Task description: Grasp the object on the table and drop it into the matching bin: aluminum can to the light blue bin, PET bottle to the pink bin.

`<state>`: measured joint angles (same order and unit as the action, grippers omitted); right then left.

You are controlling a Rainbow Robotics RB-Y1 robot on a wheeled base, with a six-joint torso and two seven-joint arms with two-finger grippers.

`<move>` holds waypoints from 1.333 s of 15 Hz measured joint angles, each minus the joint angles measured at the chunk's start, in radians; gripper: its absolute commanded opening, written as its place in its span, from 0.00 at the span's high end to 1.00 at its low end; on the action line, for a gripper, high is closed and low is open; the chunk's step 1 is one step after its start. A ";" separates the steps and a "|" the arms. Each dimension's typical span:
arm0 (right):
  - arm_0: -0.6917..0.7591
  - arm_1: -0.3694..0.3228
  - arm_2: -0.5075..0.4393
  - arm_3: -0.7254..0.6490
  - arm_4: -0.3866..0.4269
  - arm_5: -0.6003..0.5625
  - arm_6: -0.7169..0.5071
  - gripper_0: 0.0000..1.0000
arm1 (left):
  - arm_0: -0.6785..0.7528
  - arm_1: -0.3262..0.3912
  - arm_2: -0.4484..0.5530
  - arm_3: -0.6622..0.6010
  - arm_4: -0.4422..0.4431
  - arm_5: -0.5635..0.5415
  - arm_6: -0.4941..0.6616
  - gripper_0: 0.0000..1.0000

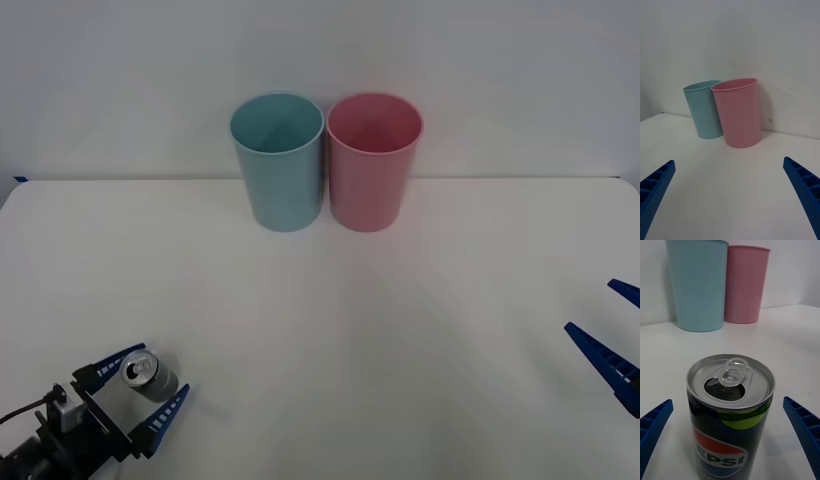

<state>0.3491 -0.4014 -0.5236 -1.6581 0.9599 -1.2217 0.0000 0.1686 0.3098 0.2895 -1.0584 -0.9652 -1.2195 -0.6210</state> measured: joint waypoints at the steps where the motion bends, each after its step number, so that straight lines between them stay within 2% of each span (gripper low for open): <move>1: 0.000 0.000 0.000 0.000 0.000 0.000 0.000 0.00 | -0.002 0.000 -0.001 0.002 -0.001 0.000 -0.001 0.77; 2: 0.000 0.000 0.000 0.000 0.000 0.000 0.000 0.00 | -0.005 0.000 -0.002 0.003 -0.001 0.000 -0.003 0.93; 3: 0.000 0.000 0.000 0.000 0.000 0.000 0.000 0.00 | -0.006 0.000 -0.002 0.004 -0.001 0.000 -0.006 1.00; 13: 0.000 0.000 0.000 0.000 0.000 0.000 0.000 0.00 | -0.006 0.000 0.003 0.003 0.001 0.000 -0.016 1.00; 17: 0.000 0.000 0.000 0.000 0.000 0.000 0.000 0.00 | 0.008 0.011 0.003 -0.040 0.034 0.000 0.001 1.00; 20: 0.000 0.000 0.000 0.000 0.000 0.000 0.000 0.00 | 0.023 0.014 0.003 -0.101 0.078 0.000 0.054 1.00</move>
<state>0.3491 -0.4014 -0.5236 -1.6581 0.9599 -1.2217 0.0000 0.1915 0.3236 0.2924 -1.1595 -0.8869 -1.2191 -0.5674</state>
